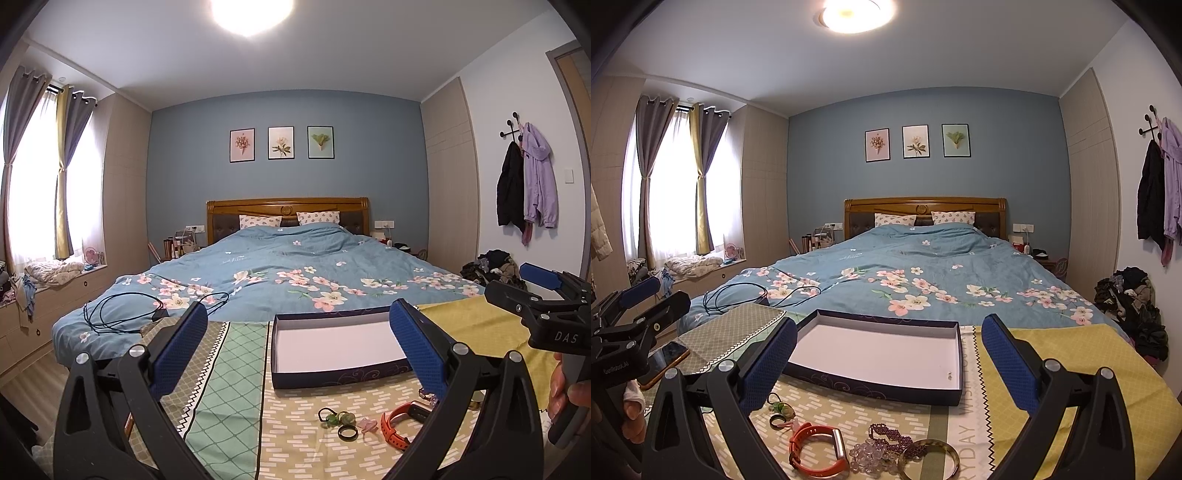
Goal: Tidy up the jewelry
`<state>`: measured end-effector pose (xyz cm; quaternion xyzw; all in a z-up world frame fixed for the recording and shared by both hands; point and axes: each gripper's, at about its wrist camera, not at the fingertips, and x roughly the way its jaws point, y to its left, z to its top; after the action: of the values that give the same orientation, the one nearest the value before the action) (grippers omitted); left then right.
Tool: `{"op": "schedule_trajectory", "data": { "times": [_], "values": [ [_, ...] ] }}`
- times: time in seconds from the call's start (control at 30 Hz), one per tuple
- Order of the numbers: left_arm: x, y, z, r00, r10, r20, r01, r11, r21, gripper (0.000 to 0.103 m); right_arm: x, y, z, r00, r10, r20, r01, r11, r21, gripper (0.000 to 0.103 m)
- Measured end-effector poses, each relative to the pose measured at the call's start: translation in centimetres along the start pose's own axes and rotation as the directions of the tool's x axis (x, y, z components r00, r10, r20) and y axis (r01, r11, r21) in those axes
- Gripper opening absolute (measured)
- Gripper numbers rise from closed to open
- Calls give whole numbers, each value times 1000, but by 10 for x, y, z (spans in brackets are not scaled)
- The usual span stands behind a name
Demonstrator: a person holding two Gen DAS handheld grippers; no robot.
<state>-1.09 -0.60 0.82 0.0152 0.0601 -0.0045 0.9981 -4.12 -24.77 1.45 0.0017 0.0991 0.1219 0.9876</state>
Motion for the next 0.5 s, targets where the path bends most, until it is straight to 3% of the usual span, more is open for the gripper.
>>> {"op": "schedule_trajectory", "data": {
  "times": [0.5],
  "values": [
    [0,-1,-3,1000,-4,3,4,1000,2,97,-1,-1,-2,1000,3,3,-3,1000,7,97]
  ]
}}
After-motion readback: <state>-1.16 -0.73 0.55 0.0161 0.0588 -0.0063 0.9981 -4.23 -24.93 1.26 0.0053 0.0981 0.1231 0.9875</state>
